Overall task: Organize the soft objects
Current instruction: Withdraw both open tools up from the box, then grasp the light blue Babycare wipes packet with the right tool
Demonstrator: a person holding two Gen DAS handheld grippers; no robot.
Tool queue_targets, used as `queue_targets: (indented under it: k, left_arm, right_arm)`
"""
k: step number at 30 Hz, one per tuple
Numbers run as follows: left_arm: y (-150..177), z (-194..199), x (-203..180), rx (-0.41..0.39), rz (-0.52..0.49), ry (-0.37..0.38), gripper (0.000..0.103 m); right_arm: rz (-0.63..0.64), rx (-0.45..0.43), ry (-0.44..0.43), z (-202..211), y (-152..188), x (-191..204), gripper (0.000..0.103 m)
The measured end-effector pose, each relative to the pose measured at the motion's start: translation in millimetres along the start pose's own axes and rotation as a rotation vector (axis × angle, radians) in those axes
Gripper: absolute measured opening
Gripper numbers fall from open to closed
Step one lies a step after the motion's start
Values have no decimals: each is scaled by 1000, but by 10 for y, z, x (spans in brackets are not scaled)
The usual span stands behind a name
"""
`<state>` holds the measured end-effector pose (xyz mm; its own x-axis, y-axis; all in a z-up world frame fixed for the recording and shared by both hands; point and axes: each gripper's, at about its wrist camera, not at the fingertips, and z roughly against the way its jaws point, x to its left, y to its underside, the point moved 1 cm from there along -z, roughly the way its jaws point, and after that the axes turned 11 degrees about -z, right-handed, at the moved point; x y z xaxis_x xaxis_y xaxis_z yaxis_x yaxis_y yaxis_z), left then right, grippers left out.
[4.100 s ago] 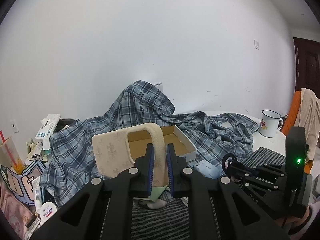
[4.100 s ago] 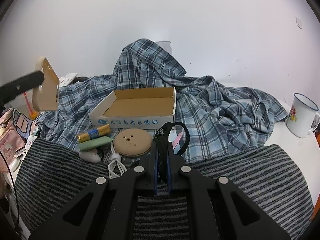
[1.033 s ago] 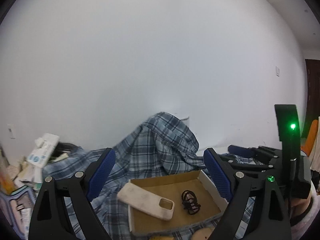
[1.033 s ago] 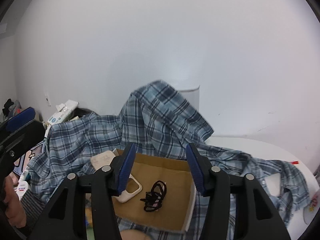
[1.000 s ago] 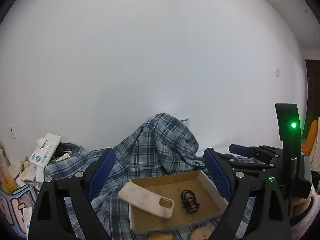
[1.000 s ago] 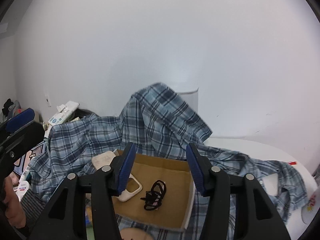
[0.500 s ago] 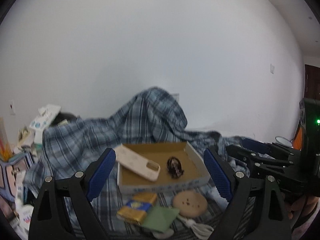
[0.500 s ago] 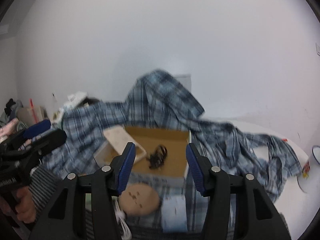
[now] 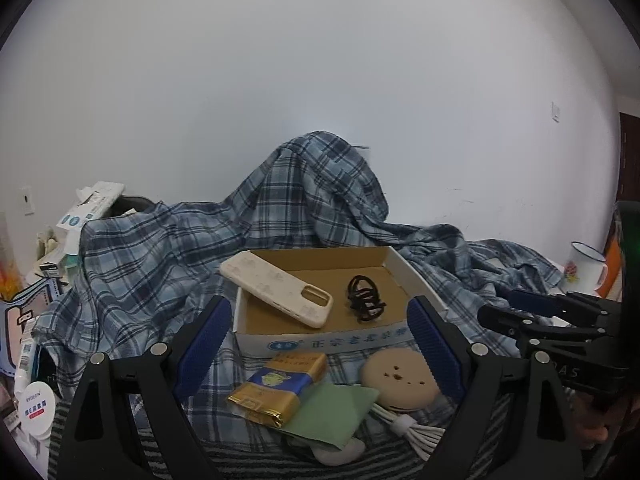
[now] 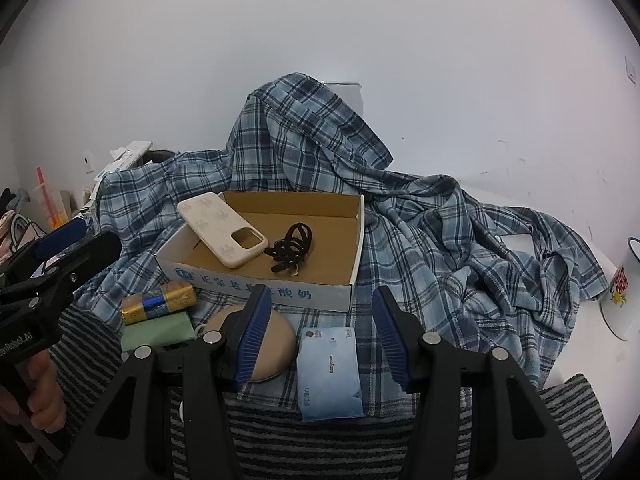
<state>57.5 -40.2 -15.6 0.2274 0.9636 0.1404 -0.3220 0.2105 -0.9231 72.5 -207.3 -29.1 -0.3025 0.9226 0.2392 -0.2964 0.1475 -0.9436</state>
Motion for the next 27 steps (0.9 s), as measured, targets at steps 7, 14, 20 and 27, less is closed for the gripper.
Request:
queue_targets:
  k: [7, 14, 20, 27]
  left_arm:
    - [-2, -2, -45, -7, -20, -1, 103]
    - [15, -48, -26, 17, -14, -5, 103]
    - [23, -39, -12, 15, -12, -3, 103]
    - [40, -19, 53, 12, 22, -17, 103]
  right_arm:
    - [2, 10, 12, -59, 27, -18, 56]
    - [7, -17, 7, -25, 28, -14, 91]
    - [9, -15, 23, -44, 35, -14, 97]
    - [36, 121, 72, -203, 69, -46, 81]
